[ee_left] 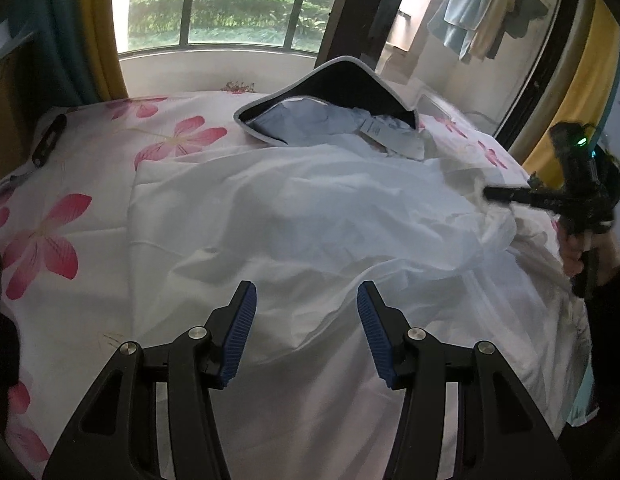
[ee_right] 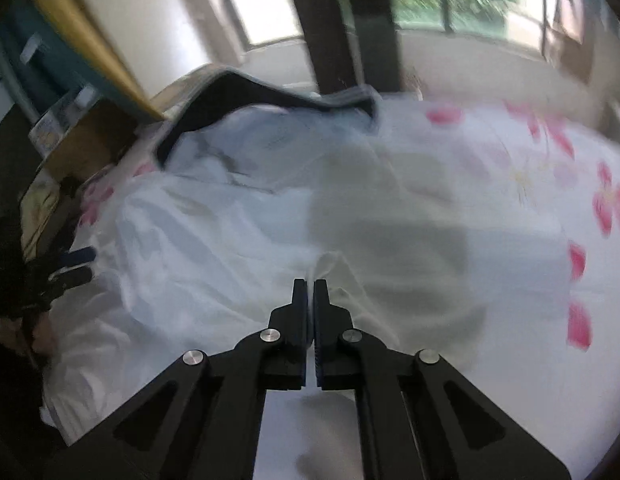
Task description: Fold large clothes
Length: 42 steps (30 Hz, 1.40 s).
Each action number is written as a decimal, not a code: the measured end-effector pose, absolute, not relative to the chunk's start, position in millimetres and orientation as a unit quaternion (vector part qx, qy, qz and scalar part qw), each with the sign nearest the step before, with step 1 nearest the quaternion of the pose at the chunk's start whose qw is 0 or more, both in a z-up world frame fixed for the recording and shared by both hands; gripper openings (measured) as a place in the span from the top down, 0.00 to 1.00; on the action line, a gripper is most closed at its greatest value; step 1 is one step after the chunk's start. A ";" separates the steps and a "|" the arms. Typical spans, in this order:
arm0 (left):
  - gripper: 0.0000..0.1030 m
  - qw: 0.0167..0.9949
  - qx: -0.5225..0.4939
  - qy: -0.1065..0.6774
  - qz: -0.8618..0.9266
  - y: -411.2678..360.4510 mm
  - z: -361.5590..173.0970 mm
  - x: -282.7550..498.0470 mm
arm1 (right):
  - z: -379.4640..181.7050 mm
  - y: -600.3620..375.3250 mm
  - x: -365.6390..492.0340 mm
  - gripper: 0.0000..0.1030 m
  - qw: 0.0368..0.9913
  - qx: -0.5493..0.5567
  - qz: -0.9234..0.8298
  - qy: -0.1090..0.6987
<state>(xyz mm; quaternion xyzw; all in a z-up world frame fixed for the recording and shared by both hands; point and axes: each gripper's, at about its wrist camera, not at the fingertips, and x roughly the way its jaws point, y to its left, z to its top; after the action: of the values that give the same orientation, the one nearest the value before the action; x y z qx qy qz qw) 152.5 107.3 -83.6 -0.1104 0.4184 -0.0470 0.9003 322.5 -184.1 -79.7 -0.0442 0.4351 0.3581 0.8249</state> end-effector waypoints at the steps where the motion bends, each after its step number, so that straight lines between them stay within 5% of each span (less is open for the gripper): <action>1: 0.46 0.901 -0.110 0.417 -0.048 107.6 -82.9 153.4 | -66.9 -181.4 318.7 0.97 0.833 -0.053 0.358 0.417; 10: 0.46 0.899 -0.095 0.424 -0.061 97.4 -85.8 168.2 | 10.4 -185.9 277.2 0.97 0.909 -0.160 0.315 0.221; 18: 0.46 0.892 -0.071 0.443 -0.060 87.0 -97.7 166.3 | -91.2 -231.2 283.9 0.94 0.891 -0.136 0.227 0.370; 20: 0.46 0.890 -0.069 0.448 -0.058 86.8 -97.2 166.8 | -102.1 -241.8 282.2 0.88 0.886 -0.113 0.219 0.392; 24: 0.46 0.888 -0.058 0.453 -0.056 84.6 -96.6 165.4 | -112.1 -260.6 273.1 0.58 0.883 -0.085 0.212 0.410; 42: 0.46 0.911 -0.045 0.410 -0.018 119.5 -46.1 196.3 | -53.4 -239.5 304.8 0.57 0.890 -0.131 0.237 0.367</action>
<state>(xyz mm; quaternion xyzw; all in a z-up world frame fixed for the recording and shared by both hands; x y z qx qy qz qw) 196.3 119.5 -46.1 -0.0451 0.4098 -0.0184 0.9109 304.8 -239.5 -53.4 -0.1315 0.3675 0.2369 0.8897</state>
